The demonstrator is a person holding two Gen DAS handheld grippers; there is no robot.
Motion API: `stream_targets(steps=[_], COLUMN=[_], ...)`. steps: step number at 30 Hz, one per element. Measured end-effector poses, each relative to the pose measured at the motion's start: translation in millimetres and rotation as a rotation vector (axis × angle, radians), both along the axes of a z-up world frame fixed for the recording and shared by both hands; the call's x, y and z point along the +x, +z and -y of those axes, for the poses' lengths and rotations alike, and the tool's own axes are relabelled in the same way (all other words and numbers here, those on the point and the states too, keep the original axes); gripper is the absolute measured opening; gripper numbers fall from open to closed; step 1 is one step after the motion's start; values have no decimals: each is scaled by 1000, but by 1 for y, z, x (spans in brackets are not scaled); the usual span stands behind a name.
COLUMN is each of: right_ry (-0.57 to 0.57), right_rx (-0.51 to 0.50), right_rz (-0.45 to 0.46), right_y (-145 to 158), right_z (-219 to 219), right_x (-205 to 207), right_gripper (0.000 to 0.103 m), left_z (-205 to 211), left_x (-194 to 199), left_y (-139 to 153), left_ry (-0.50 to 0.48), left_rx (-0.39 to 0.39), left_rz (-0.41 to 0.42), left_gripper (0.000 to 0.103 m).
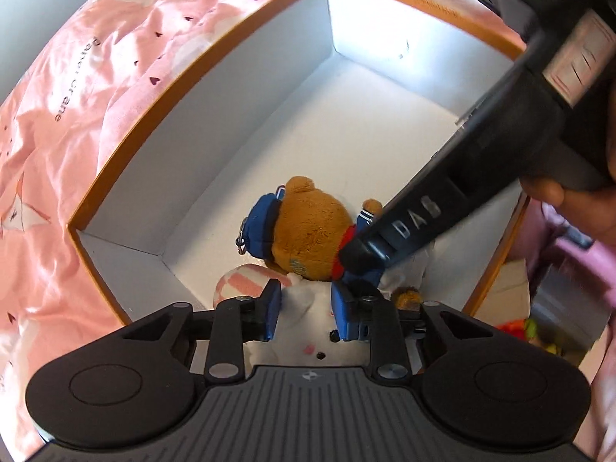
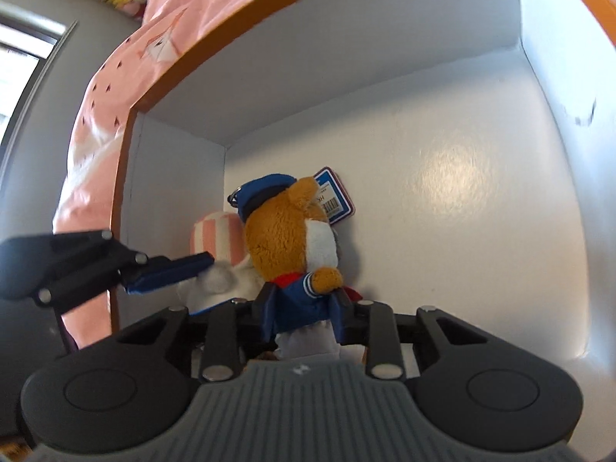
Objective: Organize objects
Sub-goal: 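Open the left tool on the bunny while the right tool releases the bear in the box, then grasp the pink card holder with the left tool while the right tool grasps the pink bag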
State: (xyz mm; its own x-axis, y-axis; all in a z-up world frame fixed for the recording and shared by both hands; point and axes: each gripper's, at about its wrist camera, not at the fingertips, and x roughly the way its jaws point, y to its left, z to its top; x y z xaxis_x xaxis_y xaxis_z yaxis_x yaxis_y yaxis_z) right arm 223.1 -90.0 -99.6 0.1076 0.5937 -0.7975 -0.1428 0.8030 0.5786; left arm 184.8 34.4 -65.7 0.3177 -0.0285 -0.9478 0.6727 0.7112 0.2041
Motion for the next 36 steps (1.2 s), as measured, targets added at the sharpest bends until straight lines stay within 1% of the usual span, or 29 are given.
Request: stream_targets(steps=[3, 7, 9, 10, 11, 13, 14, 15, 17, 18, 22, 24, 26, 28, 30, 31, 32, 36], right_ry=[8, 57, 81, 94, 106, 115, 118, 121, 116, 113, 94, 76, 48, 21, -6, -20, -32, -39], right_rx=[-22, -79, -100, -114, -126, -163, -173, -176, -173, -171, -156, -137, -139, -172, -202, -210, -217, -261], right_rz=[7, 46, 78, 106, 136, 189, 211, 231, 281, 318, 466, 504, 529, 549, 550, 547, 542, 485], right_y=[2, 2, 7, 11, 11, 17, 20, 24, 37, 45, 83, 99, 110, 116, 118, 118, 118, 107], right_z=[-5, -16, -17, -18, -21, -22, -21, -19, -12, -7, 26, 44, 63, 81, 94, 102, 108, 123], right_x=[-4, -7, -9, -11, -10, -14, -16, -18, -25, -30, -59, -73, -90, -109, -125, -133, -141, -166], right_gripper=[30, 31, 32, 33, 36, 36, 39, 40, 41, 41, 41, 41, 41, 41, 41, 41, 41, 41], left_z=[-1, 2, 4, 4, 4, 1, 0, 0, -2, -3, -5, -2, 3, 11, 15, 18, 23, 41], left_x=[-2, -3, -4, -4, -5, -8, -10, -13, -22, -27, -57, -74, -88, -92, -103, -109, -115, -122], left_y=[1, -8, -8, -5, -2, 7, 12, 17, 32, 41, 75, 87, 94, 91, 89, 82, 80, 48], left_ry=[-35, -26, -20, -10, -2, 16, 24, 33, 61, 76, 143, 181, 218, 260, 301, 314, 328, 379], left_rx=[13, 16, 16, 11, 1, -27, -38, -48, -76, -108, -275, -344, -428, -514, -578, -603, -614, -617], left_rz=[-9, -4, 7, 13, 19, 30, 37, 48, 82, 97, 136, 160, 165, 133, 84, 71, 55, -32], left_gripper=[29, 29, 29, 29, 29, 30, 31, 31, 33, 33, 35, 36, 37, 37, 37, 37, 37, 35])
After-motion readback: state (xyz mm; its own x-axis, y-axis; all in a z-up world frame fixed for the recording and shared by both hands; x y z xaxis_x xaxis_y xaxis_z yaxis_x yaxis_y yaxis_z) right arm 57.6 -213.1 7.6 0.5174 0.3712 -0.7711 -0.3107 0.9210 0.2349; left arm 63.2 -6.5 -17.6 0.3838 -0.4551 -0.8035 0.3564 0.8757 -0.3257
